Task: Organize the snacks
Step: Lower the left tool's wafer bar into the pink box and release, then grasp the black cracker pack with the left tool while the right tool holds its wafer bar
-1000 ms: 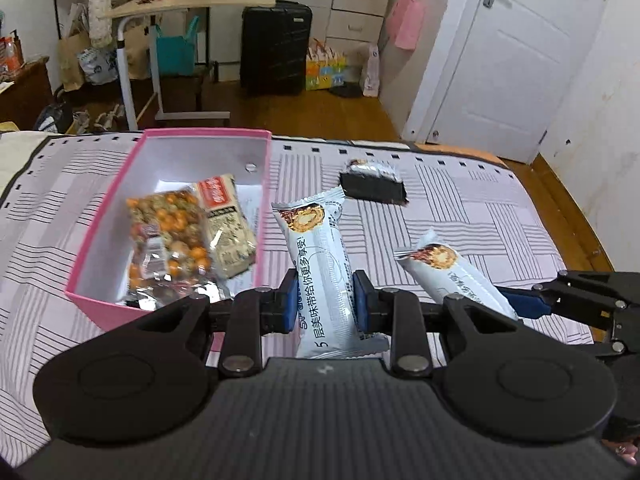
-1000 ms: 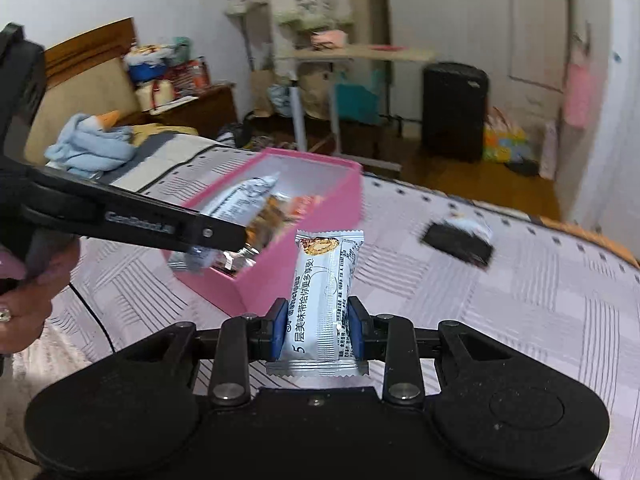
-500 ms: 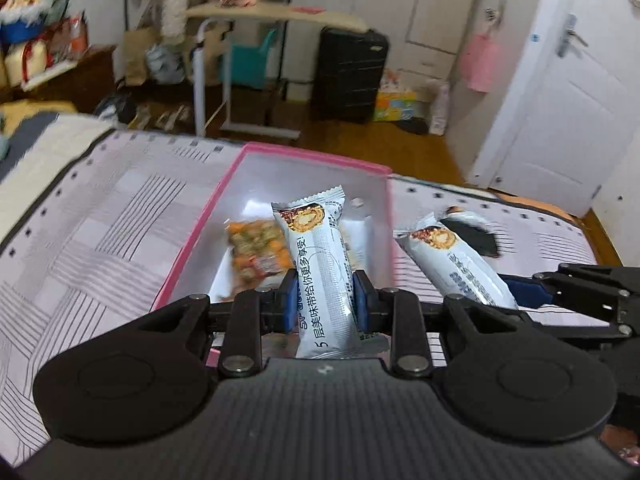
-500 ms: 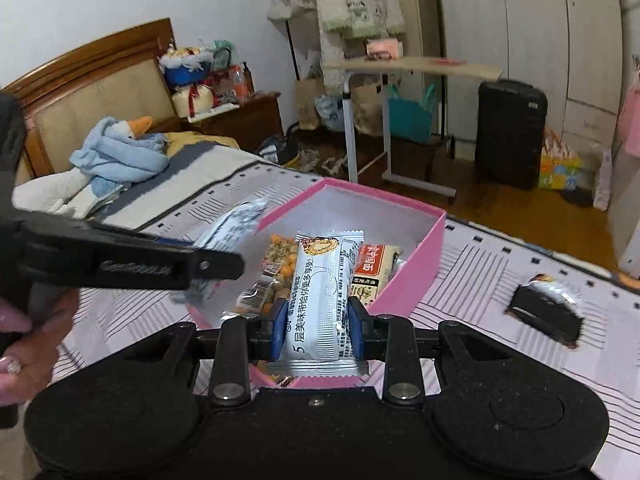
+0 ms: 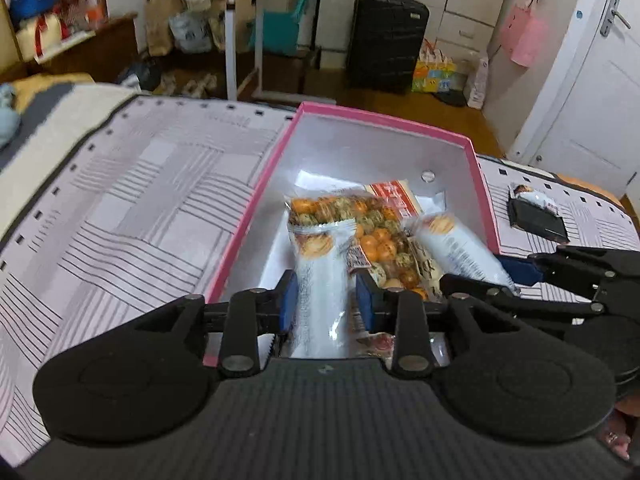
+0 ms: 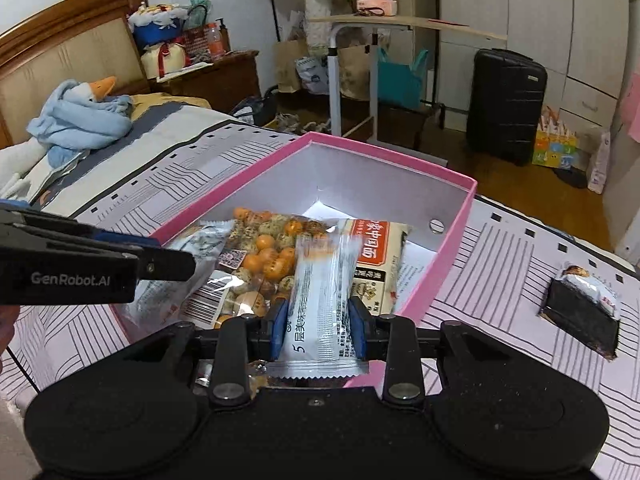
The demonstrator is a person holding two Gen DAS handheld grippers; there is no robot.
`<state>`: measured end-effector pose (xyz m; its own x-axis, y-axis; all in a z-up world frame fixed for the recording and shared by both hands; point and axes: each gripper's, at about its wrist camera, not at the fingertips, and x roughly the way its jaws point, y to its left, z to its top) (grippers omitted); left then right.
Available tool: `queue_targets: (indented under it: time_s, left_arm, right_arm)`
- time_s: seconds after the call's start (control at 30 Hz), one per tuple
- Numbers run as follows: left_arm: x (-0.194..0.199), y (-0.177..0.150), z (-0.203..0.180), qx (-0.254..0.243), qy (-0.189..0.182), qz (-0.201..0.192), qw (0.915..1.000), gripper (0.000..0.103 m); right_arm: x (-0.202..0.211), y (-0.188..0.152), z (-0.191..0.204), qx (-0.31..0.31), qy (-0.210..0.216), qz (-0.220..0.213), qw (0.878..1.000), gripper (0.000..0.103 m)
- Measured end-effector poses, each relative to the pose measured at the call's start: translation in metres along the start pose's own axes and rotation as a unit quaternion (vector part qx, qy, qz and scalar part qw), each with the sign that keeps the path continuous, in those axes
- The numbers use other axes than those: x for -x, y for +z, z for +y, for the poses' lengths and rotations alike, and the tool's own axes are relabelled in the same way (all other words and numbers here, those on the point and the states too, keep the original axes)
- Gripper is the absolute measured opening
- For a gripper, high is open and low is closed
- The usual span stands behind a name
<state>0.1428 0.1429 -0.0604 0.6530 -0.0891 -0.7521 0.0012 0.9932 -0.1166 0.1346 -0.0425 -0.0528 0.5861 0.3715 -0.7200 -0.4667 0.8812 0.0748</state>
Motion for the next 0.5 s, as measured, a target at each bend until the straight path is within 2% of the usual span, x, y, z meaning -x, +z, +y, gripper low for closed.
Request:
queue_targets:
  time_s: [0.03,0.13,0.33,0.5]
  left_arm:
    - [0.001,0.0,-0.002,-0.003,0.0,-0.002,1.0,0.042]
    - [0.006,0.001,-0.005,-0.007,-0.012,-0.007,0.9999,0.043]
    - [0.027,0.001,-0.021,-0.017,-0.025,-0.017,0.9994,0.046]
    - [0.042,0.006,-0.04,-0.025,-0.059,-0.009,0.9979,0.047]
  right_arm:
    - [0.001,-0.002,0.0,-0.002,-0.001,-0.003,1.0,0.049]
    - [0.012,-0.002,-0.006,-0.013,0.002,-0.015,1.0,0.053]
    - [0.061,0.002,-0.031,-0.019,0.008,-0.056,0.998,0.053]
    - [0.108,0.007,-0.066,-0.025,-0.014,-0.073,0.997,0.053]
